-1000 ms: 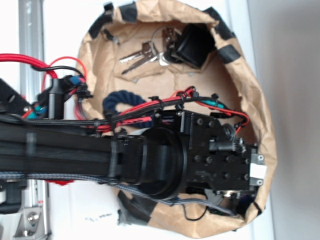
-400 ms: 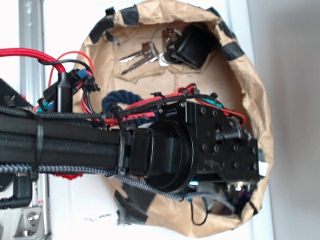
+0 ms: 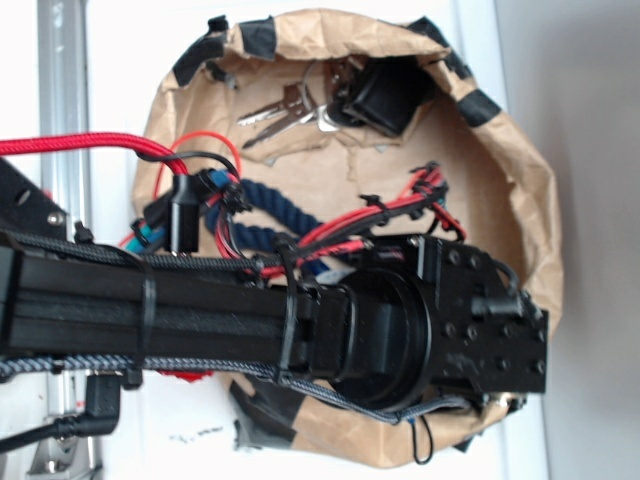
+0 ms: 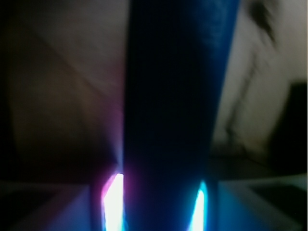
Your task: Grab the blue block.
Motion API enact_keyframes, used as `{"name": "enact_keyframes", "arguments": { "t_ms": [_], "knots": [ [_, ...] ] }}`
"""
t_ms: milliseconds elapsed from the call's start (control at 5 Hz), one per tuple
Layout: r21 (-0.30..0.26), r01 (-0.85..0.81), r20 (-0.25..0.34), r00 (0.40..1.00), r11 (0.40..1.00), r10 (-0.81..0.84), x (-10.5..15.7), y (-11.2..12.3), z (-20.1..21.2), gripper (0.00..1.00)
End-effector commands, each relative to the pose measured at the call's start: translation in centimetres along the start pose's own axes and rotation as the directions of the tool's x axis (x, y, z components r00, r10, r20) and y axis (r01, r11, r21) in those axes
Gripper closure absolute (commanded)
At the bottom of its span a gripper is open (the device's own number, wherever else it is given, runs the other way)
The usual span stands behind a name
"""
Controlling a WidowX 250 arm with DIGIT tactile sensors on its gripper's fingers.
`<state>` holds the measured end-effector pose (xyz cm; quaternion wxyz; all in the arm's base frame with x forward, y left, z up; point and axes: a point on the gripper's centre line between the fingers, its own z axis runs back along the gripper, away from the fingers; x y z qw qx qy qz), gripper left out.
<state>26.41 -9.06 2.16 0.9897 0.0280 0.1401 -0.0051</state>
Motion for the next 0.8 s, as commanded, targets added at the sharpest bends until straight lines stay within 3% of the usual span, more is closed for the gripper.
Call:
{"name": "enact_keyframes", "arguments": {
  "t_ms": [0, 200, 400, 600],
  "knots": [
    [-0.034, -0.200, 0.205, 0.957, 0.979, 0.203, -2.7, 4.6, 7.2, 1.00],
    [-0.079, -0.207, 0.345, 0.912, 0.975, 0.222, -6.0, 8.2, 10.8, 1.00],
    [-0.197, -0.151, 0.430, 0.875, 0.969, 0.224, -8.1, 11.5, 13.2, 1.00],
    [-0.194, -0.162, 0.415, 0.880, 0.968, 0.230, -7.8, 11.9, 14.1, 1.00]
  ]
}}
